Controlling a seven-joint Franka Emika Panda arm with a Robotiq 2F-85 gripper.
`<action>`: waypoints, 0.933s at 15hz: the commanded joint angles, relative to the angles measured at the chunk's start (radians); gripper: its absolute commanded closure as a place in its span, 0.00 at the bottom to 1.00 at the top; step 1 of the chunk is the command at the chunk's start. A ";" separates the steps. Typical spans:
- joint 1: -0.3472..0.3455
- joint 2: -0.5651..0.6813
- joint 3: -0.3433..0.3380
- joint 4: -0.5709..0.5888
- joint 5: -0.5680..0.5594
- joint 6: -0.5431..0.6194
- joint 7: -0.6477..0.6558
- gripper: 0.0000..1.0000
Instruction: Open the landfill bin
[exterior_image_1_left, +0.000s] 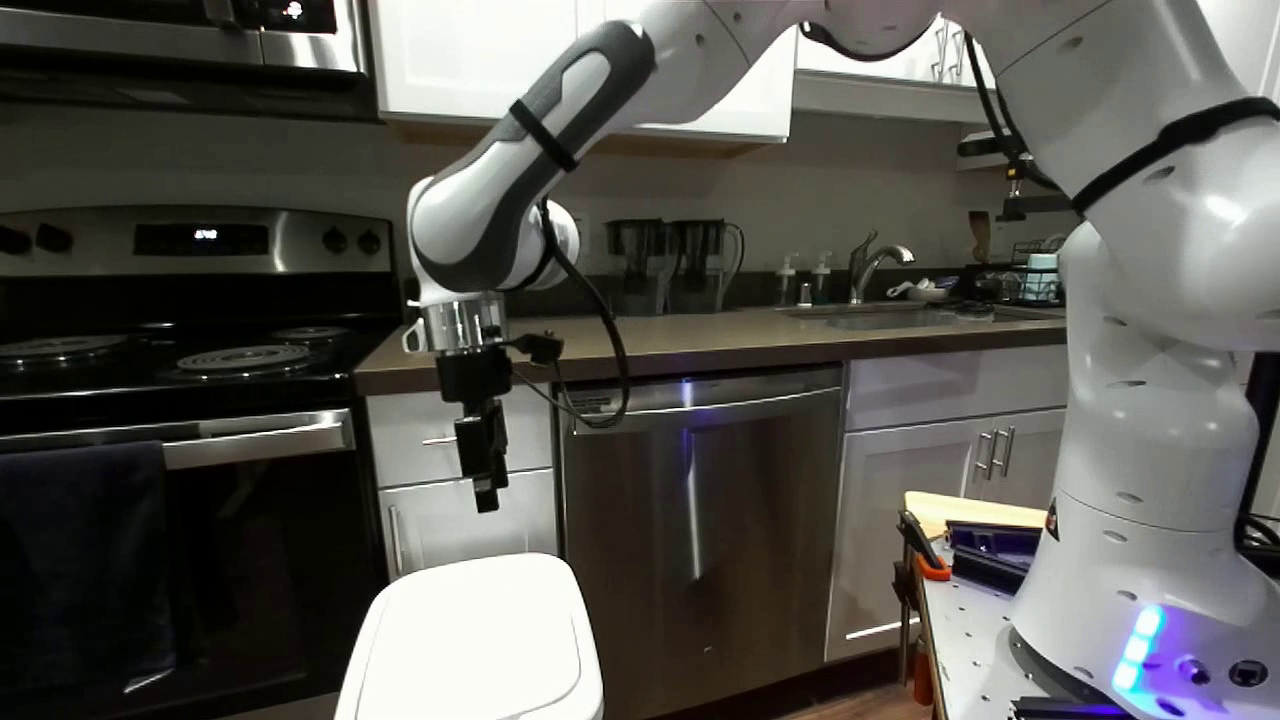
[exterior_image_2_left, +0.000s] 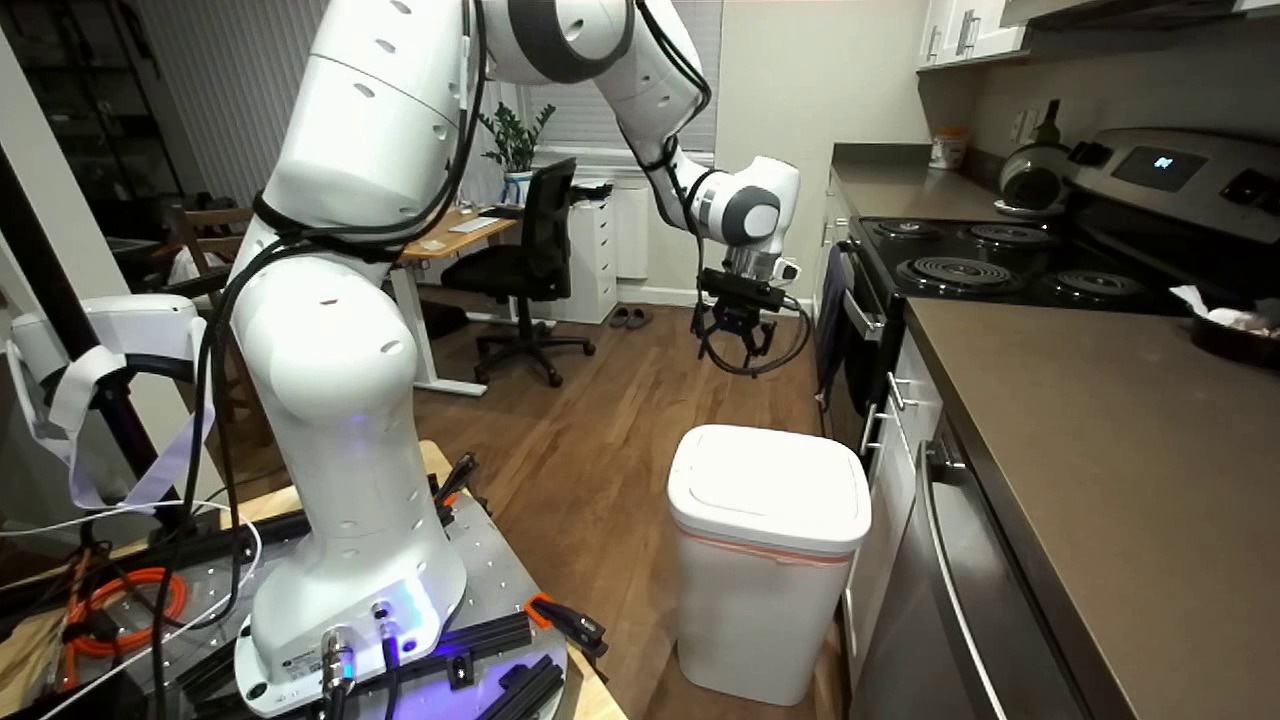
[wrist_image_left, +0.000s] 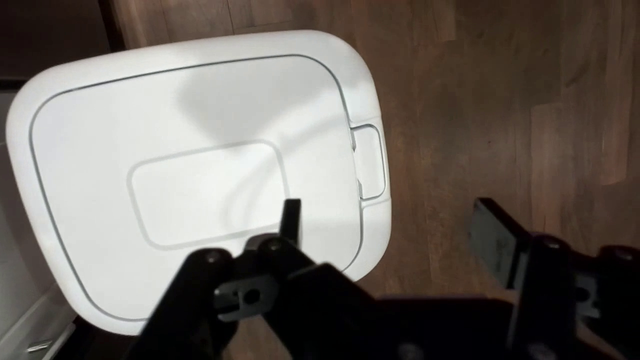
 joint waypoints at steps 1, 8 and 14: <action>-0.035 0.139 0.039 0.138 -0.014 -0.039 -0.006 0.45; -0.031 0.347 0.062 0.315 -0.032 -0.068 0.017 0.87; 0.038 0.470 0.038 0.395 -0.094 -0.040 0.114 0.88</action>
